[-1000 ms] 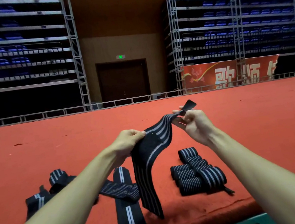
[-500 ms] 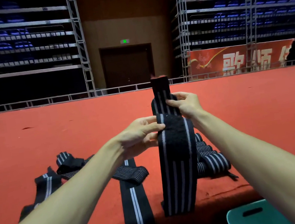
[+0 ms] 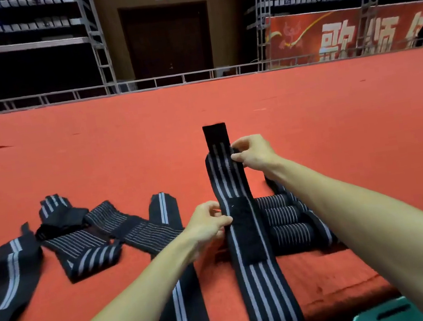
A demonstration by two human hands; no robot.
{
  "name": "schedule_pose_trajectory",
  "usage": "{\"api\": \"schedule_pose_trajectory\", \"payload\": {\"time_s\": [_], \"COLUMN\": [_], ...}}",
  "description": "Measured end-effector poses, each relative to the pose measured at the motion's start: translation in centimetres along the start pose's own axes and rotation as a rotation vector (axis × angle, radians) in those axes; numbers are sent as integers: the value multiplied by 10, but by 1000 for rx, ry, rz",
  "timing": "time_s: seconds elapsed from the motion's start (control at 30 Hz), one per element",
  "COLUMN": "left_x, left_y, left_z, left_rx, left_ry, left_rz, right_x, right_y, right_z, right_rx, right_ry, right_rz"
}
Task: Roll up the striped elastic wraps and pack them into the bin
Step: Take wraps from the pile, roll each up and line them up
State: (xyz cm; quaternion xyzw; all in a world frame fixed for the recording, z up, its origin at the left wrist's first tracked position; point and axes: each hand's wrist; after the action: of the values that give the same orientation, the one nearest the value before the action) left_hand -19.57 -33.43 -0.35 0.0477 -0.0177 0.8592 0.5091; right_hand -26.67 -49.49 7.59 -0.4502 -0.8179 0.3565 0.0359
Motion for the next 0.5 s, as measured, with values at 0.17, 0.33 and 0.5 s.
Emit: {"api": "schedule_pose_trajectory", "payload": {"time_s": [0.17,0.33,0.5], "left_x": [-45,-63,-66], "left_y": [-2,-8,-12], "left_z": [-31,-46,-48], "left_rx": [-356,-625,-696], "left_ry": [84,191,242], "left_rz": [69,131,57], "right_x": [-35,-61,-61], "right_y": [37,69,92], "right_z": [34,64,76], "right_rx": [136,204,494], "right_ry": [33,90,79], "right_rz": [-14,-21,-161]}}
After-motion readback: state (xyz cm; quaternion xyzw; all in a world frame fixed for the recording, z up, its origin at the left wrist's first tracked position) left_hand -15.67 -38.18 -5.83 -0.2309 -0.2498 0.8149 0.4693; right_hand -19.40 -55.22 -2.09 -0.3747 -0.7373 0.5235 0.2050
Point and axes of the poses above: each hand's wrist, its own x-axis away from the middle knuckle, its own y-axis out of the palm, z = x × y, and after that the axes turned 10 degrees about x, right-handed
